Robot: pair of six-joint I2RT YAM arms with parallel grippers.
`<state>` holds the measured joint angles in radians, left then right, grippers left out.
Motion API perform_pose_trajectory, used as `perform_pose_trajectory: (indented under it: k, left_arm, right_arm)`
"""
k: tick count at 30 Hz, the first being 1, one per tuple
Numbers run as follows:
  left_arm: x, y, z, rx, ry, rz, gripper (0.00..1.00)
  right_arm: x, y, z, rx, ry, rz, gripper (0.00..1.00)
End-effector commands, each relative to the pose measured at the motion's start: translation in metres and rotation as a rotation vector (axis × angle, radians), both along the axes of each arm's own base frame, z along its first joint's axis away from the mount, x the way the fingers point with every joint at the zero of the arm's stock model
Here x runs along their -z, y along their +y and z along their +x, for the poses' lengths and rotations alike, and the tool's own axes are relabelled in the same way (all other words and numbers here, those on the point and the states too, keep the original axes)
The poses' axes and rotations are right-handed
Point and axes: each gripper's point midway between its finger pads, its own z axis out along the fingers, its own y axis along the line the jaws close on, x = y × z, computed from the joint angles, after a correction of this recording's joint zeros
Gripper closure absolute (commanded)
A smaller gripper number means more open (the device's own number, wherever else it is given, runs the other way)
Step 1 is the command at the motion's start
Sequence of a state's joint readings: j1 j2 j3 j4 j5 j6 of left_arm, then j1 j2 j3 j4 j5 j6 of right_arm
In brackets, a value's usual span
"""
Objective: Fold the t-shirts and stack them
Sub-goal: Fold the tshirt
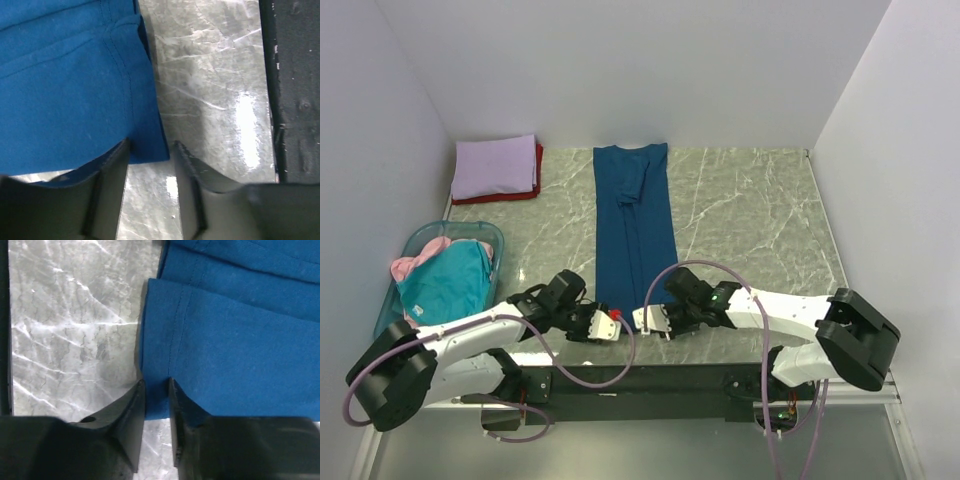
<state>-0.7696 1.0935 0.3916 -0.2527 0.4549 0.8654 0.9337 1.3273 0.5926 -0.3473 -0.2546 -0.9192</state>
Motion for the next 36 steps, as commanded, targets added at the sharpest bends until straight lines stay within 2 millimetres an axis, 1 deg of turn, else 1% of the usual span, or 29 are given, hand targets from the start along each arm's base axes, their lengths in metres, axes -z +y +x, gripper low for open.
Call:
perform_pose_trajectory:
  k: [1, 2, 3, 4, 5, 6, 7, 8, 10, 11, 12, 13, 15, 16, 18, 20, 22, 23, 25, 26, 27, 28, 30, 31, 32, 33, 34, 35, 36]
  left_arm:
    - [0.016, 0.011, -0.001, 0.001, 0.01, 0.082, 0.55]
    - [0.017, 0.011, -0.001, 0.001, 0.016, 0.082, 0.58]
    - [0.017, 0.011, -0.001, 0.004, 0.023, 0.094, 0.66]
    - [0.018, 0.011, -0.002, 0.005, 0.031, 0.1, 0.71]
    - [0.016, 0.01, -0.001, 0.005, 0.033, 0.1, 0.75]
    - [0.014, 0.009, 0.0, -0.001, 0.033, 0.099, 0.83]
    - [0.011, 0.008, 0.001, 0.0, 0.034, 0.094, 0.86]
    - [0.006, 0.005, 0.002, 0.0, 0.031, 0.084, 0.91]
    - [0.0, 0.006, -0.002, 0.002, 0.055, 0.089, 0.95]
    - [-0.004, 0.004, -0.009, 0.022, 0.091, 0.079, 0.97]
    - [-0.016, -0.003, -0.01, 0.028, 0.098, 0.058, 0.99]
    - [-0.019, 0.0, -0.018, 0.03, 0.134, 0.069, 1.0]
    - [-0.033, -0.005, -0.025, 0.046, 0.15, 0.027, 1.0]
    - [-0.035, -0.003, -0.03, 0.049, 0.168, 0.029, 1.0]
    - [-0.041, -0.002, -0.032, 0.041, 0.163, 0.009, 1.0]
    - [-0.043, -0.001, -0.029, 0.026, 0.151, 0.008, 1.0]
    - [-0.049, -0.001, -0.021, 0.002, 0.127, -0.001, 1.0]
    - [-0.056, -0.002, -0.012, -0.021, 0.111, -0.021, 1.0]
    - [-0.063, -0.003, 0.0, -0.033, 0.094, -0.035, 1.0]
    - [-0.072, -0.001, 0.016, -0.069, 0.07, -0.052, 1.0]
    - [-0.07, 0.0, 0.025, -0.071, 0.061, -0.044, 1.0]
    - [-0.079, 0.002, 0.043, -0.101, 0.031, -0.062, 1.0]
    - [-0.079, 0.003, 0.061, -0.107, 0.01, -0.061, 1.0]
    - [-0.081, 0.003, 0.068, -0.112, 0.004, -0.066, 1.0]
    - [-0.087, 0.001, 0.079, -0.119, -0.013, -0.074, 1.0]
    - [-0.084, 0.003, 0.092, -0.142, -0.014, -0.074, 1.0]
    - [-0.085, 0.002, 0.099, -0.145, -0.019, -0.085, 1.0]
    - [-0.089, 0.004, 0.112, -0.161, -0.041, -0.093, 1.0]
    - [-0.086, 0.004, 0.123, -0.163, -0.055, -0.092, 1.0]
  right_arm:
    - [0.021, -0.02, -0.007, 0.004, 0.026, -0.107, 0.71]
    - [0.023, -0.021, -0.008, 0.012, 0.029, -0.111, 0.73]
    - [0.023, -0.022, -0.006, 0.022, 0.026, -0.111, 0.76]
    - [0.022, -0.021, -0.006, 0.034, 0.03, -0.109, 0.83]
    - [0.022, -0.022, -0.006, 0.042, 0.029, -0.11, 0.85]
    - [0.019, -0.02, -0.005, 0.049, 0.029, -0.101, 0.89]
    - [0.017, -0.02, -0.006, 0.06, 0.04, -0.102, 0.9]
    - [0.011, -0.017, -0.004, 0.067, 0.032, -0.085, 0.92]
    - [0.002, -0.013, -0.005, 0.079, 0.036, -0.058, 0.96]
    - [-0.006, -0.012, -0.007, 0.094, 0.042, -0.04, 0.97]
    - [-0.014, -0.008, -0.007, 0.096, 0.041, -0.021, 0.99]
    - [-0.023, -0.007, -0.011, 0.105, 0.051, -0.001, 1.0]
    - [-0.034, -0.005, -0.015, 0.106, 0.053, 0.028, 1.0]
    - [-0.042, -0.005, -0.017, 0.114, 0.055, 0.05, 1.0]
    - [-0.05, -0.003, -0.018, 0.111, 0.054, 0.07, 1.0]
    - [-0.056, -0.002, -0.016, 0.111, 0.045, 0.076, 1.0]
    - [-0.059, -0.001, -0.009, 0.109, 0.023, 0.083, 1.0]
    - [-0.063, 0.001, -0.005, 0.107, 0.013, 0.093, 1.0]
    - [-0.065, -0.001, 0.008, 0.113, -0.006, 0.088, 1.0]
    - [-0.072, 0.001, 0.016, 0.112, -0.024, 0.098, 1.0]
    - [-0.074, -0.003, 0.028, 0.125, -0.042, 0.096, 1.0]
    - [-0.08, 0.002, 0.039, 0.13, -0.057, 0.107, 1.0]
    - [-0.086, 0.004, 0.054, 0.142, -0.069, 0.114, 1.0]
    - [-0.091, 0.005, 0.072, 0.153, -0.088, 0.113, 1.0]
    - [-0.094, 0.006, 0.08, 0.157, -0.097, 0.115, 1.0]
    - [-0.096, 0.006, 0.089, 0.148, -0.114, 0.115, 1.0]
    - [-0.093, 0.004, 0.1, 0.16, -0.112, 0.105, 1.0]
    - [-0.101, 0.007, 0.111, 0.159, -0.133, 0.117, 1.0]
    - [-0.102, 0.007, 0.118, 0.148, -0.145, 0.113, 1.0]
